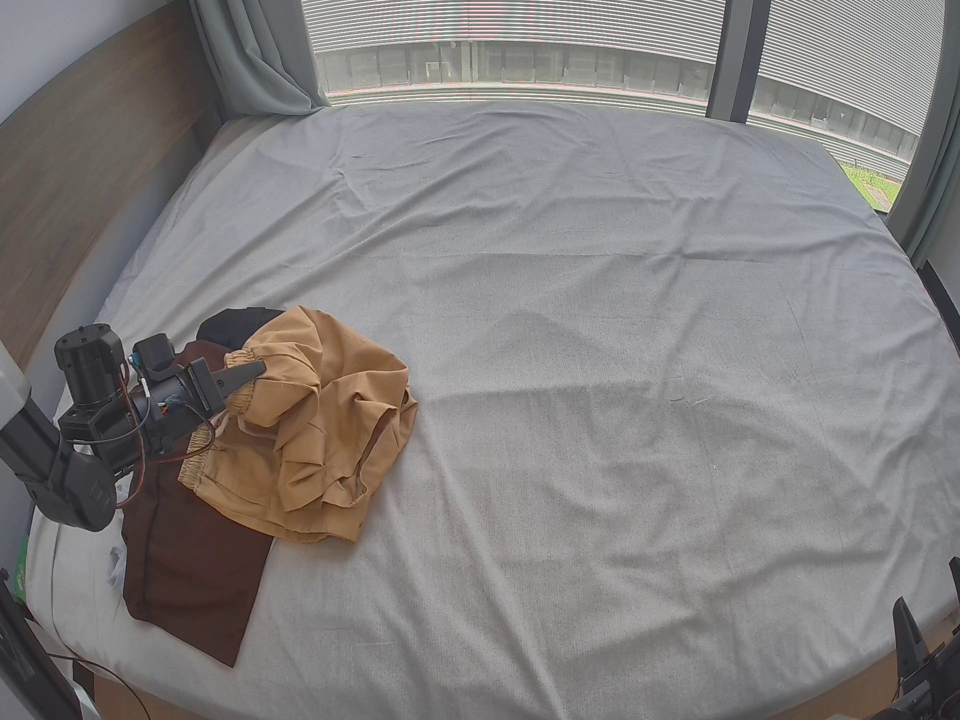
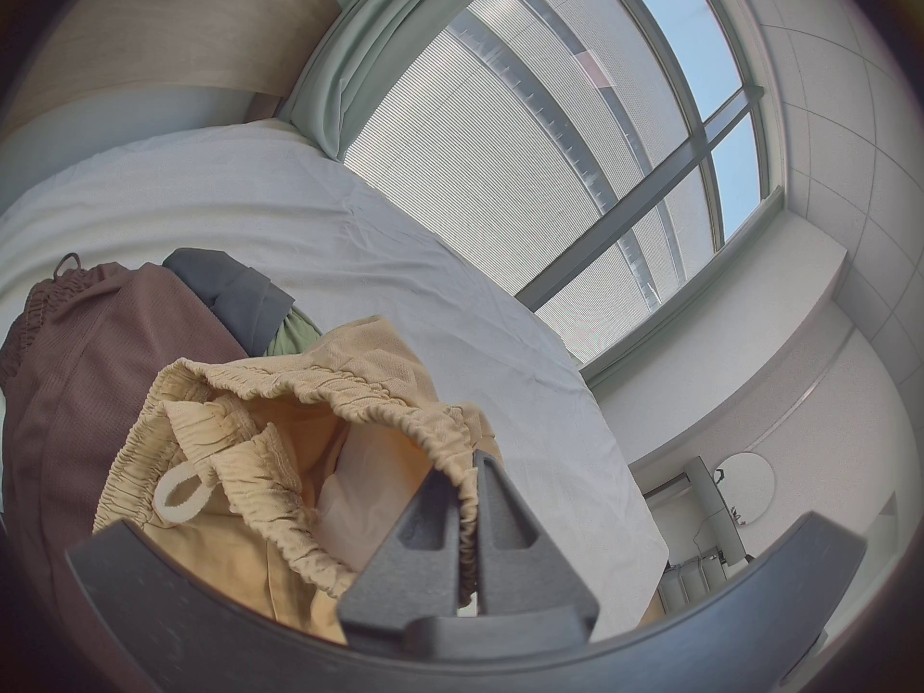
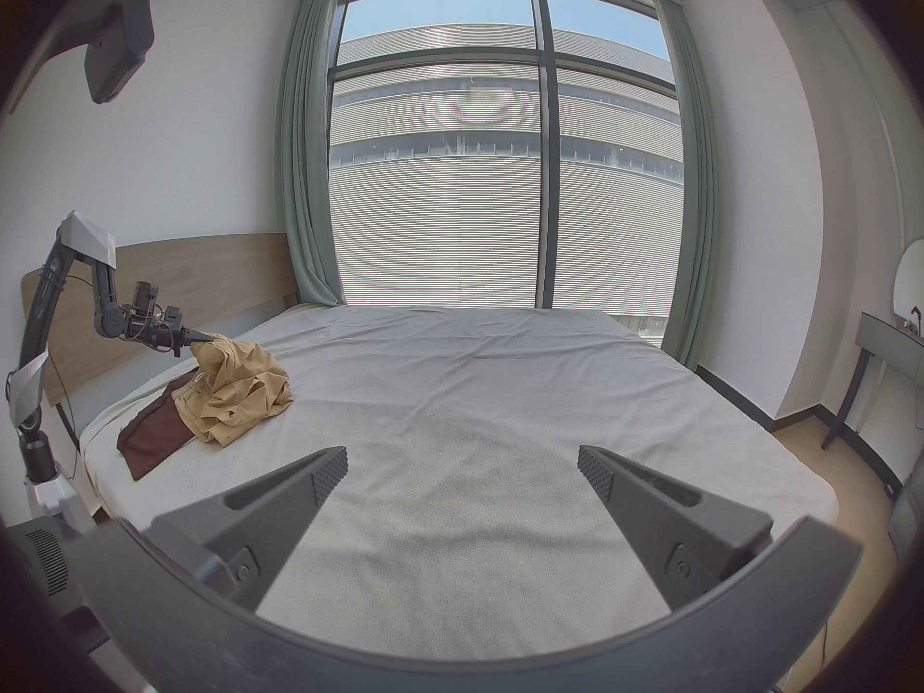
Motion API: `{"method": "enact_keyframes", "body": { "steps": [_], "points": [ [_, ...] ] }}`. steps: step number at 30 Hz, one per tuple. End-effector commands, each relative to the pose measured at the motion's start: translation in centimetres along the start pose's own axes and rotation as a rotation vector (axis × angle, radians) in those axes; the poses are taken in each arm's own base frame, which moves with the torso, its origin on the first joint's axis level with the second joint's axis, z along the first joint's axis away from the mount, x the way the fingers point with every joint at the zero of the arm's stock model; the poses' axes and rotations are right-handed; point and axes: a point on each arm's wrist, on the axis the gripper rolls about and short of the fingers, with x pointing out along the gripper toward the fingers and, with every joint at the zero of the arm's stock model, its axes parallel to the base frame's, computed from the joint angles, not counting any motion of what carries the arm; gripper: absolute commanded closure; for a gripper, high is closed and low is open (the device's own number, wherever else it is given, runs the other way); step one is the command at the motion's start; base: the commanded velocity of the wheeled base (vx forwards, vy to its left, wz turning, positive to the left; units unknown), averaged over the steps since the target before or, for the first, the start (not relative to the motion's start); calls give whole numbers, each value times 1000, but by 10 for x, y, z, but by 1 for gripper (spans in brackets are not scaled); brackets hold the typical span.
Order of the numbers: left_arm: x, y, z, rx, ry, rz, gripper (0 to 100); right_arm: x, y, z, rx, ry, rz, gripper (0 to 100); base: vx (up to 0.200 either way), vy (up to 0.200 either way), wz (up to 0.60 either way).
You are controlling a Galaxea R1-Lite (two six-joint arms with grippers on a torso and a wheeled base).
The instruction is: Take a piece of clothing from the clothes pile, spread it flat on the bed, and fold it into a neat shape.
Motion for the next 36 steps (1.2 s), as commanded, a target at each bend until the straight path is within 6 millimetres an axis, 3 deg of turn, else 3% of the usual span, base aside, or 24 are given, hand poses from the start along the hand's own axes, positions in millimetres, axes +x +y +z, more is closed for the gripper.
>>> {"method": "enact_keyframes", "body": {
  "steps": [1,19,28,36],
  "points": [
    [-3,-2,-1,3,-5,-4,100,0,0,-5,-1,5,1,0,0,0,0],
    [-7,-4,-4,4,-8,2,100,0,0,-5,1,6,1,0,0,0,0],
    [-20,-32,2,50,-62,-30,100,0,0,-5,-1,5,1,0,0,0,0],
    [-25,-50,-6,55,-61,-45,100,0,0,-5,1,5,1,0,0,0,0]
  ]
}}
